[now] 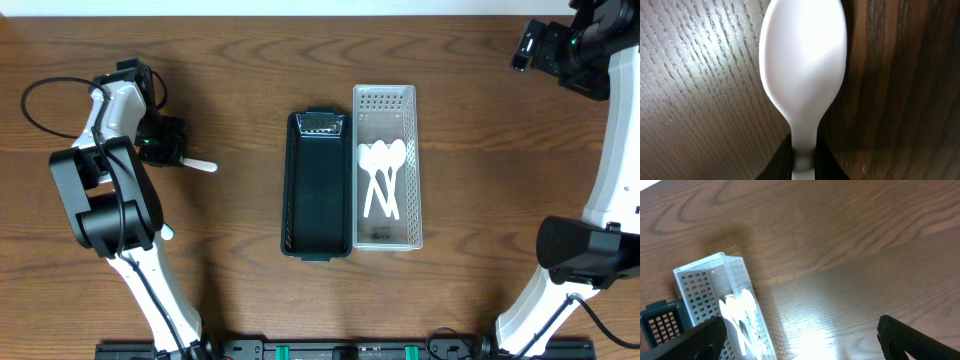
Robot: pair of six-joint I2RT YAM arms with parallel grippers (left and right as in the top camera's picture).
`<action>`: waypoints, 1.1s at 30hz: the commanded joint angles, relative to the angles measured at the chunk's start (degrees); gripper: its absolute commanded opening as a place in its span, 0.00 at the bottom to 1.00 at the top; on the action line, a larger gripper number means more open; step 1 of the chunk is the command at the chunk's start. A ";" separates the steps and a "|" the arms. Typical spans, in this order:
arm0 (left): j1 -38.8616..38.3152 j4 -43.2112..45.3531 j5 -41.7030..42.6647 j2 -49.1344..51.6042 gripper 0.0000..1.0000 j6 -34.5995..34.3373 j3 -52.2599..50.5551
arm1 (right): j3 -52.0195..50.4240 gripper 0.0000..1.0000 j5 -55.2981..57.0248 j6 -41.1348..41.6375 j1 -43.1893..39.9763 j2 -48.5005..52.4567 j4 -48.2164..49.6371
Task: Pack container
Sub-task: 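Lift the white spoon with the left gripper toward the black basket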
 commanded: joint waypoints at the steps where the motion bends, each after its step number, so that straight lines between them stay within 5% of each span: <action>1: 0.31 -0.39 -1.09 0.92 0.06 5.09 -1.77 | 0.35 0.99 0.83 0.09 -0.20 0.04 -0.15; 8: -2.34 -0.46 -1.11 -3.32 0.06 18.08 -0.37 | 0.35 0.99 0.85 -0.98 -0.20 0.04 0.39; 16: -13.25 -0.63 -1.07 -21.40 0.06 36.09 0.26 | 0.35 0.99 0.83 -1.88 -0.20 0.04 1.03; 24: -31.89 -2.25 -1.16 -36.61 0.06 38.29 0.35 | 0.35 0.99 0.83 -3.67 -0.20 0.04 1.14; 33: -41.68 -2.36 -1.11 -28.20 0.05 38.25 -0.72 | 0.35 0.99 0.81 -3.78 -0.20 0.04 0.59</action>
